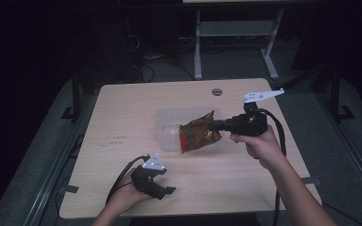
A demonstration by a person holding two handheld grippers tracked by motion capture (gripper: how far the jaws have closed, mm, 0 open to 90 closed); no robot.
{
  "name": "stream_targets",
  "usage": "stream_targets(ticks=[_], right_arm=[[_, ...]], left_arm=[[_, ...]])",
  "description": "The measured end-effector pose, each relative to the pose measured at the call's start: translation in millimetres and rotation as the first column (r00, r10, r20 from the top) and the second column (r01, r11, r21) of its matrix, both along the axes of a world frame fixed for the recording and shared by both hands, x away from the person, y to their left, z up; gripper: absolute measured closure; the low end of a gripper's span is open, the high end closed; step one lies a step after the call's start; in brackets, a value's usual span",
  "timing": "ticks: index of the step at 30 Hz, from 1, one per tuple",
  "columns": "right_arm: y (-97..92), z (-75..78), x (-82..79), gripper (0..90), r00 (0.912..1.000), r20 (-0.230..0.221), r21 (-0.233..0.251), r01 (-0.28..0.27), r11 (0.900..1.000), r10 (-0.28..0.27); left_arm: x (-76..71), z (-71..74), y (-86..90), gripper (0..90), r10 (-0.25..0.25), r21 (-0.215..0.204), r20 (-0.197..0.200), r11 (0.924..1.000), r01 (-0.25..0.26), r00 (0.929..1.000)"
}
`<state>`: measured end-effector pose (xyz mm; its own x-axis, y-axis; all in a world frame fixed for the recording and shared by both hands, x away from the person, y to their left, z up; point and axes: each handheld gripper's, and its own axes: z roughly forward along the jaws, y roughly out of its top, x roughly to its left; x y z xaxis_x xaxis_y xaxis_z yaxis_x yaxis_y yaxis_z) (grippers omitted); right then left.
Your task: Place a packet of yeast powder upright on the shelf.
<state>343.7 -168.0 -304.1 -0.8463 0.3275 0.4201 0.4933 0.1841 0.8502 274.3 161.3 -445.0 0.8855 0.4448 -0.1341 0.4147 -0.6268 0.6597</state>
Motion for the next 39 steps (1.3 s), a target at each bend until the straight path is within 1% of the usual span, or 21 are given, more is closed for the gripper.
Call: stream_targets(ticks=[1, 2, 4, 8, 9, 12, 13, 16, 18, 21, 23, 28, 33, 34, 36, 37, 39], right_arm=[[2.9, 2.6, 5.4, 90.0, 0.9999, 0.01, -0.005, 0.008, 1.0, -0.008], [2.9, 2.6, 5.4, 90.0, 0.9999, 0.01, -0.005, 0.008, 1.0, -0.008], [7.0, 6.6, 13.3, 90.0, 0.9996, 0.02, -0.005, 0.019, 0.9998, -0.019], [13.5, 11.2, 22.6, 90.0, 0.9992, 0.024, 0.003, 0.031, 0.9995, -0.031], [15.2, 12.1, 24.6, 90.0, 0.9992, 0.026, 0.004, 0.032, 0.9995, -0.032], [19.5, 13.7, 28.3, 90.0, 0.999, 0.028, 0.003, 0.035, 0.9994, -0.035], [23.9, 14.7, 31.9, 90.0, 0.999, 0.031, 0.003, 0.033, 0.9995, -0.033], [31.1, 15.2, 36.5, 90.0, 0.9991, 0.029, 0.008, 0.032, 0.9995, -0.032], [33.4, 14.5, 38.4, 90.0, 0.9992, 0.029, 0.01, 0.028, 0.9996, -0.028], [43.9, 11.9, 44.2, 90.0, 0.9995, 0.017, 0.002, 0.025, 0.9997, -0.025], [48.8, 9.9, 47.8, 90.0, 0.9995, 0.02, 0.0, 0.024, 0.9997, -0.024], [57.9, 6.6, 53.9, 90.0, 0.9997, 0.002, 0.0, 0.023, 0.9997, -0.023], [68.3, 0.5, 62.4, 90.0, 0.9996, -0.006, -0.003, 0.029, 0.9996, -0.029], [68.3, 0.5, 62.4, 90.0, 0.9996, -0.006, -0.003, 0.029, 0.9996, -0.029], [71.6, -1.7, 64.9, 90.0, 0.9994, -0.015, -0.004, 0.031, 0.9995, -0.031], [75.3, -5.0, 67.9, 90.0, 0.9993, -0.016, -0.006, 0.033, 0.9994, -0.033], [78.3, -7.4, 69.5, 90.0, 0.9991, -0.022, -0.01, 0.036, 0.9993, -0.036]], left_arm=[[0.2, -0.1, -0.3, 22.3, 0.0, -0.001, 0.001, 1.0, 0.0, 1.0], [1.2, 0.3, 0.2, 22.3, -0.012, 0.012, 0.005, 0.9999, 0.012, 0.9999], [1.9, 0.6, -0.3, 22.3, -0.017, 0.015, 0.006, 0.9997, 0.016, 0.9998], [1.8, -0.7, -0.9, 22.3, -0.01, 0.007, -0.001, 0.9999, 0.01, 1.0], [1.0, -1.9, -1.0, 22.3, 0.005, -0.012, -0.003, 0.9999, -0.006, 1.0], [1.4, -1.4, 0.1, 22.3, 0.005, -0.012, -0.004, 0.9999, -0.005, 1.0], [1.8, -1.0, 0.2, 22.3, 0.006, -0.017, -0.002, 0.9998, -0.006, 1.0], [2.3, -0.5, 0.2, 22.3, 0.003, -0.015, 0.002, 0.9999, -0.003, 1.0], [2.2, -0.6, 0.0, 22.3, 0.004, -0.015, 0.001, 0.9999, -0.004, 1.0], [1.1, -1.7, -0.4, 22.3, 0.008, -0.021, -0.003, 0.9998, -0.008, 1.0], [1.2, -1.8, -0.2, 22.3, 0.006, -0.018, -0.002, 0.9998, -0.006, 1.0], [2.2, -2.6, 0.9, 22.3, 0.01, -0.022, 0.002, 0.9997, -0.01, 0.9999], [3.1, -2.7, 1.5, 22.3, 0.004, -0.015, 0.004, 0.9999, -0.004, 1.0], [3.4, -2.5, 1.8, 22.3, -0.001, -0.008, 0.007, 1.0, 0.001, 1.0], [2.7, -2.9, 1.1, 22.4, 0.004, -0.016, 0.004, 0.9999, -0.004, 1.0], [3.0, -2.9, 1.4, 22.5, -0.003, -0.006, 0.007, 1.0, 0.003, 1.0], [3.2, -3.1, 1.4, 22.5, -0.013, 0.002, 0.007, 0.9999, 0.013, 0.9999]])
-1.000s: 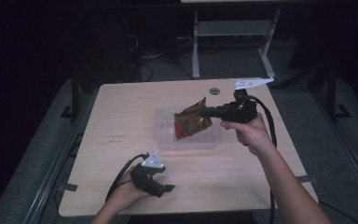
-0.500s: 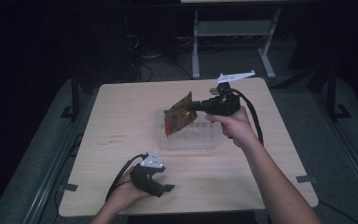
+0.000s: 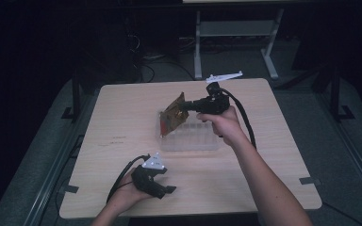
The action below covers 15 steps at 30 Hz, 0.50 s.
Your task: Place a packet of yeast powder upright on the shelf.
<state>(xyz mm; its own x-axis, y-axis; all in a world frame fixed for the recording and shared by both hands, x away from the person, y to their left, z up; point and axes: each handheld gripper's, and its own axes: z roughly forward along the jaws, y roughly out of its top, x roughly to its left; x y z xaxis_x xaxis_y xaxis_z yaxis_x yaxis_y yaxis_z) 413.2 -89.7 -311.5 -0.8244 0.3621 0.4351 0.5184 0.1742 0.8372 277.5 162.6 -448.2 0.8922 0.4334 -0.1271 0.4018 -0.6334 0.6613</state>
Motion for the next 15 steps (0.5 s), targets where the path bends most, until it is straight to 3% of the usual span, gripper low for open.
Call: stream_targets(ticks=[15], right_arm=[[17.5, -17.1, 11.5, 90.0, 0.9997, -0.009, -0.049, 0.022, 0.9985, -0.023]], left_arm=[[-1.3, -1.7, -3.1, 22.6, -0.005, -0.005, -0.008, 1.0, 0.005, 1.0]])
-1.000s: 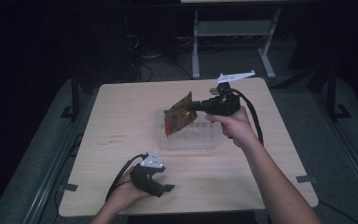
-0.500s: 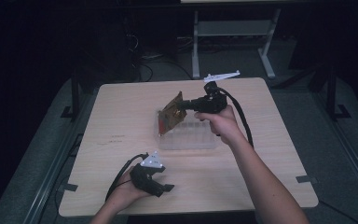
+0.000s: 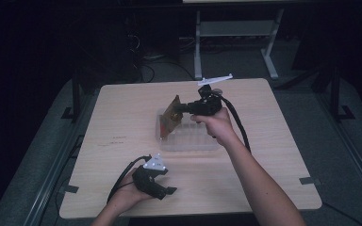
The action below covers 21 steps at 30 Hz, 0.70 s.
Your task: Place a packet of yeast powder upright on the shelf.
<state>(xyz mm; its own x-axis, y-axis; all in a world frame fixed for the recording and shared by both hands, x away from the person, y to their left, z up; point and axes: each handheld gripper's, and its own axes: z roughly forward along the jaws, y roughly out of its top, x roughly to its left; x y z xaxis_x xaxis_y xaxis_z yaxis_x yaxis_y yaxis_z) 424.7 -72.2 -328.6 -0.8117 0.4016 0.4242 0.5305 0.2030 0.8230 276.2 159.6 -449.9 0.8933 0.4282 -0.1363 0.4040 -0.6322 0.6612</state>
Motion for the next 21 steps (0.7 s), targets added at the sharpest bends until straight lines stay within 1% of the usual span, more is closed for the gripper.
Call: stream_targets(ticks=[4, 6, 10, 11, 12, 14, 15, 18, 21], right_arm=[[2.6, -1.8, 2.2, 90.0, 1.0, -0.008, 0.005, -0.002, 1.0, 0.002], [5.7, -3.6, 4.4, 89.9, 1.0, -0.005, -0.005, -0.003, 1.0, 0.003], [10.7, -5.7, 7.0, 89.2, 0.9999, -0.011, -0.005, -0.004, 1.0, 0.004], [12.1, -5.6, 7.3, 89.2, 0.9999, -0.012, -0.006, -0.003, 1.0, 0.003], [12.1, -5.6, 7.3, 89.2, 0.9999, -0.012, -0.006, -0.003, 1.0, 0.003], [16.2, -5.8, 8.5, 88.5, 1.0, -0.008, -0.02, -0.005, 0.9998, 0.004], [17.8, -6.1, 9.1, 88.3, 0.9999, -0.009, -0.023, -0.005, 0.9997, 0.005], [21.0, -7.0, 9.9, 87.9, 1.0, -0.007, -0.033, -0.006, 0.9994, 0.005], [26.2, -10.6, 11.8, 87.0, 1.0, -0.006, -0.056, -0.003, 0.9984, 0.003]], left_arm=[[0.0, -0.1, -0.1, 22.6, -0.001, -0.001, -0.001, 1.0, 0.001, 1.0], [-0.1, -0.6, -0.2, 22.6, -0.003, -0.002, -0.008, 1.0, 0.003, 1.0], [-0.6, -0.6, -0.8, 22.6, -0.007, -0.003, -0.009, 1.0, 0.007, 0.9999], [0.0, -0.1, -0.3, 22.6, -0.02, 0.01, -0.006, 0.9998, 0.02, 0.9998], [0.0, -0.1, -0.3, 22.6, -0.02, 0.01, -0.006, 0.9998, 0.02, 0.9998], [0.1, -0.1, -0.4, 22.6, -0.024, 0.015, -0.01, 0.9996, 0.024, 0.9997], [-0.7, -0.6, -1.3, 22.6, -0.013, 0.002, -0.015, 0.9999, 0.013, 0.9998], [-0.8, -0.7, -1.5, 22.6, -0.015, 0.002, -0.015, 0.9999, 0.015, 0.9998], [-0.8, -0.7, -1.5, 22.6, -0.017, 0.004, -0.016, 0.9998, 0.017, 0.9997]])
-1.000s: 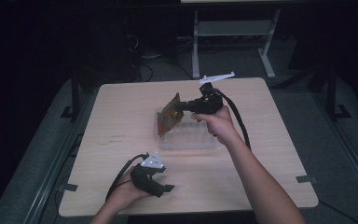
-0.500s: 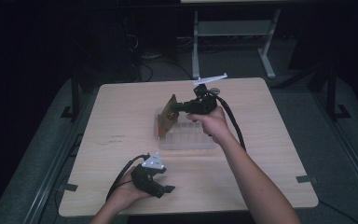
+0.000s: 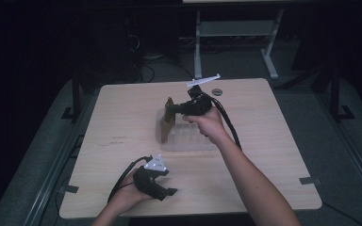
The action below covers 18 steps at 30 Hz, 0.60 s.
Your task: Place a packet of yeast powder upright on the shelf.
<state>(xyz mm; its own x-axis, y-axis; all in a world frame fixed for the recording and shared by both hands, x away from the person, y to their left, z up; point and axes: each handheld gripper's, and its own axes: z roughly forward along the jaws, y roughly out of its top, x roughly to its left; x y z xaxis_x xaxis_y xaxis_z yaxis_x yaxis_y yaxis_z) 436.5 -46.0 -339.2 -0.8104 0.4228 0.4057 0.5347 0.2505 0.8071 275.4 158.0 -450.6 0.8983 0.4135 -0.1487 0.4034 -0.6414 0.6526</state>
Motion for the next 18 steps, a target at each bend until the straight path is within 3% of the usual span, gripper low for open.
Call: stream_targets(ticks=[5, 13, 18], right_arm=[[1.8, -0.7, 0.3, 83.0, 1.0, 0.004, 0.0, -0.002, 1.0, 0.002], [-9.6, 12.2, -6.4, 80.3, 0.9993, 0.036, -0.001, 0.004, 1.0, -0.004], [-24.1, 21.7, -18.5, 89.6, 0.9967, 0.08, -0.026, -0.011, 0.9996, 0.013]], left_arm=[[0.2, -0.1, 0.2, 22.6, -0.001, 0.003, -0.001, 1.0, 0.001, 1.0], [0.4, -0.3, 0.1, 22.6, 0.001, 0.002, 0.001, 1.0, -0.001, 1.0], [1.0, -0.6, 0.0, 22.6, -0.001, 0.003, 0.007, 1.0, 0.001, 1.0]])
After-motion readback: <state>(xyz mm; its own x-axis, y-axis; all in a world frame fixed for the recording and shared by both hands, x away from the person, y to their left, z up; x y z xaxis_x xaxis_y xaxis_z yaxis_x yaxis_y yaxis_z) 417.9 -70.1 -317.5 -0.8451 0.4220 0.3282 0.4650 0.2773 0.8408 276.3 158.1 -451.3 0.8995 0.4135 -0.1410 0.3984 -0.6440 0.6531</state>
